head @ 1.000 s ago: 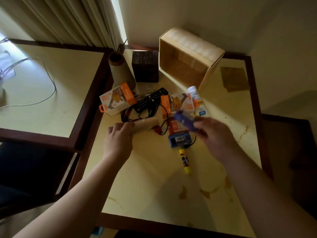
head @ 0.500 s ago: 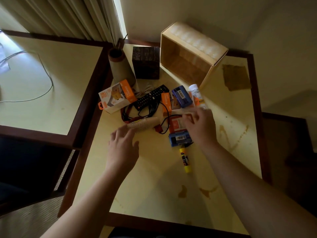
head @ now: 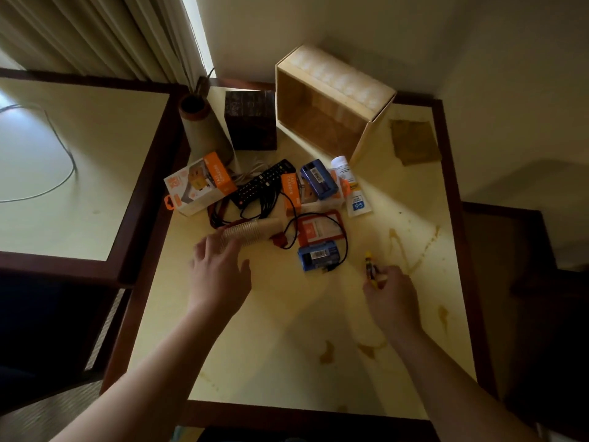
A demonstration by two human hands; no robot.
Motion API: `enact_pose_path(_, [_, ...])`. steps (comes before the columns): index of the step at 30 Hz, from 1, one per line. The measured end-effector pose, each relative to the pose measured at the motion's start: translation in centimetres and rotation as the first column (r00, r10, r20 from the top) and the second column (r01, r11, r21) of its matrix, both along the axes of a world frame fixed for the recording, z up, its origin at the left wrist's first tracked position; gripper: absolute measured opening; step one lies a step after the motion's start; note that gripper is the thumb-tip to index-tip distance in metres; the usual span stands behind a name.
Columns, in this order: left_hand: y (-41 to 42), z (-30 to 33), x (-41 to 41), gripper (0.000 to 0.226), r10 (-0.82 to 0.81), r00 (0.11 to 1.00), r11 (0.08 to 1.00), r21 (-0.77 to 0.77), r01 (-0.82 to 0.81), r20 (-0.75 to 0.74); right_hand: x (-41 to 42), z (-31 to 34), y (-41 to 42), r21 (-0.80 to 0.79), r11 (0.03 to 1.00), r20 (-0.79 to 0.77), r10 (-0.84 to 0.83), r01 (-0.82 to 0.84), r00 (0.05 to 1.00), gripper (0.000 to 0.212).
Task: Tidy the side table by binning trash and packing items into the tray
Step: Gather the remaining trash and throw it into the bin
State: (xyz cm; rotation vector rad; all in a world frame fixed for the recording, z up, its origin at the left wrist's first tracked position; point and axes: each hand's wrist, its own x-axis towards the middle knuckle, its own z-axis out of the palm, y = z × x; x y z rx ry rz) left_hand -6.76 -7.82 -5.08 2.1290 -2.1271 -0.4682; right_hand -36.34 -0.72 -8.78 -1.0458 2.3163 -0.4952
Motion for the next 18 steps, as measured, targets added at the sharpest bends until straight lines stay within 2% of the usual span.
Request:
enact_pose_path(3, [1.9, 0.0, -2.1, 0.047, -0.034, 0.999, 0.999, -0.008, 0.034, -0.022, -0.9, 0.3, -4.9, -0.041, 0.999, -0.028, 0.016, -0.017, 0.999, 0.036])
enact_pose_path(7, [3.6, -0.4, -6.1, 0.055, -0.212, 0.976, 0.975, 0.063, 0.215, -0.054, -0.7, -0.2, -10.0, -0.035, 0.993, 0.038, 0.116, -0.115, 0.993, 0.035])
enact_pose_path(12, [3.0, -1.3, -10.3, 0.067, -0.503, 0.862, 0.855, 0.177, 0.487, 0.059, -1.4, 0.2, -11.5, -0.014, 0.971, -0.039, 0.239, -0.24, 0.97, 0.035])
enact_pose_path(16, [2.5, -2.9, -10.2, 0.069, -0.542, 0.834, 0.831, 0.221, 0.511, 0.108, -5.0, 0.9, -12.7, -0.08, 0.967, -0.178, 0.226, -0.243, 0.958, 0.03])
enact_pose_path(18, [2.4, -3.2, -9.9, 0.07, -0.531, 0.84, 0.838, 0.217, 0.501, 0.112, -6.9, 1.4, -14.5, -0.04, 0.97, -0.232, 0.224, -0.239, 0.947, 0.036])
